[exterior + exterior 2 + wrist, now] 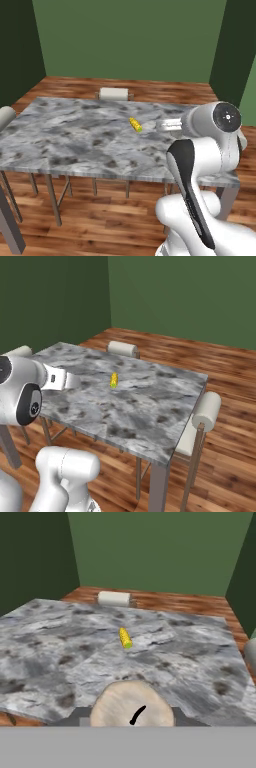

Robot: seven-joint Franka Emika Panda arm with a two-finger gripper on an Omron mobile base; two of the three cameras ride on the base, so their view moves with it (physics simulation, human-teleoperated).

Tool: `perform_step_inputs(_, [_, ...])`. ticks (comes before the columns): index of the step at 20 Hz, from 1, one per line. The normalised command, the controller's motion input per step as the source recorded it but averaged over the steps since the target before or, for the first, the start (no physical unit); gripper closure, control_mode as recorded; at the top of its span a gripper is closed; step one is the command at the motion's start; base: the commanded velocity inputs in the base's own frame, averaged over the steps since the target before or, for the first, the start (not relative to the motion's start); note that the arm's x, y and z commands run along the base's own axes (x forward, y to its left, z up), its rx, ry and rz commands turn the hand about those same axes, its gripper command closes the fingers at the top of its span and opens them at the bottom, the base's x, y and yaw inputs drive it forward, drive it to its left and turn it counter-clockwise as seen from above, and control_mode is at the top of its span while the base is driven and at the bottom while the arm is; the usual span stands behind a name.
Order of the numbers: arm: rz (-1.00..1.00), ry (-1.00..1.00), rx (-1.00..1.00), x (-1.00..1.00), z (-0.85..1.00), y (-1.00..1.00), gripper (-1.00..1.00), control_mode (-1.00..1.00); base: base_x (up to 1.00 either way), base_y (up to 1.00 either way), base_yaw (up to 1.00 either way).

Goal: Pick the candle and candle from the dining table and place them in the open cabinet. Close the cabinet after placing the objects.

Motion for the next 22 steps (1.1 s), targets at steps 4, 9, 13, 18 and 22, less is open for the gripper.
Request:
perform_step_inputs(4, [0.0,0.0,0.0,0.0,0.0,0.0,1.0,1.0,0.0,-0.01,0.0])
perform_step_inputs(9, [0.0,0.0,0.0,0.0,0.0,0.0,1.0,1.0,-0.48,-0.2,-0.01])
perform_step_inputs(13, [0.0,0.0,0.0,0.0,0.0,0.0,1.0,1.0,-0.78,-0.64,-0.05])
perform_step_inputs(18, [0.0,0.0,0.0,0.0,0.0,0.0,1.0,1.0,-0.4,-0.98,-0.03])
perform_step_inputs(22, [0.0,0.0,0.0,0.0,0.0,0.0,1.0,1.0,-0.07,-1.0,0.0])
